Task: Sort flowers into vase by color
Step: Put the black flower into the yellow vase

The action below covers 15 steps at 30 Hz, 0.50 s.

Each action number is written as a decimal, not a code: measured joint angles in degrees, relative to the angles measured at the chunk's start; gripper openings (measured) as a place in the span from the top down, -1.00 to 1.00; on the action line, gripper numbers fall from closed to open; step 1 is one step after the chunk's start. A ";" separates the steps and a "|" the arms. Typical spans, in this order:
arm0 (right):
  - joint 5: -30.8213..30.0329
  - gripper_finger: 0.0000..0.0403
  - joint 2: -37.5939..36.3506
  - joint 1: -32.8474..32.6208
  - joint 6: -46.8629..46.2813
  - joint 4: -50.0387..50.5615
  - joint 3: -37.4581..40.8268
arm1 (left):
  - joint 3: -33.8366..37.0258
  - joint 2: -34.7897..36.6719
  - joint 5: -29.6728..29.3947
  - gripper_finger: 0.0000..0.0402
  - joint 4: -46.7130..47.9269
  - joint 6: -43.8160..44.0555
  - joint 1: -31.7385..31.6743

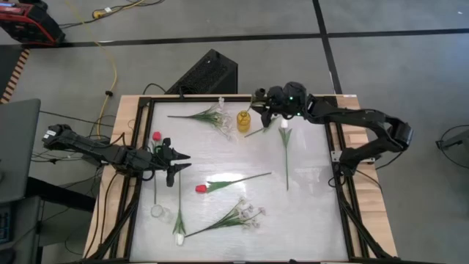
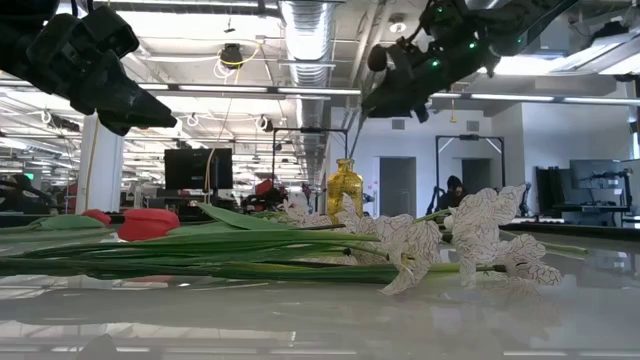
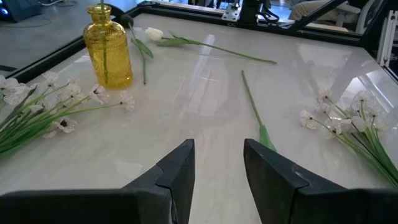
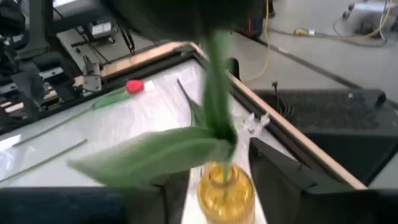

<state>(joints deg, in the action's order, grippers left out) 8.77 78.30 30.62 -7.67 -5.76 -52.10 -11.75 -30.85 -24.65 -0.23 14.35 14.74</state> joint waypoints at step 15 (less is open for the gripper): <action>0.03 -0.27 -16.25 -0.27 -3.14 24.27 -0.02 | 0.00 -0.01 0.15 0.37 -0.09 0.50 0.00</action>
<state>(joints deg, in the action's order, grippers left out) 8.80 62.05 30.35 -10.81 18.50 -52.12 -11.75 -30.87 -24.49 -0.32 14.85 14.74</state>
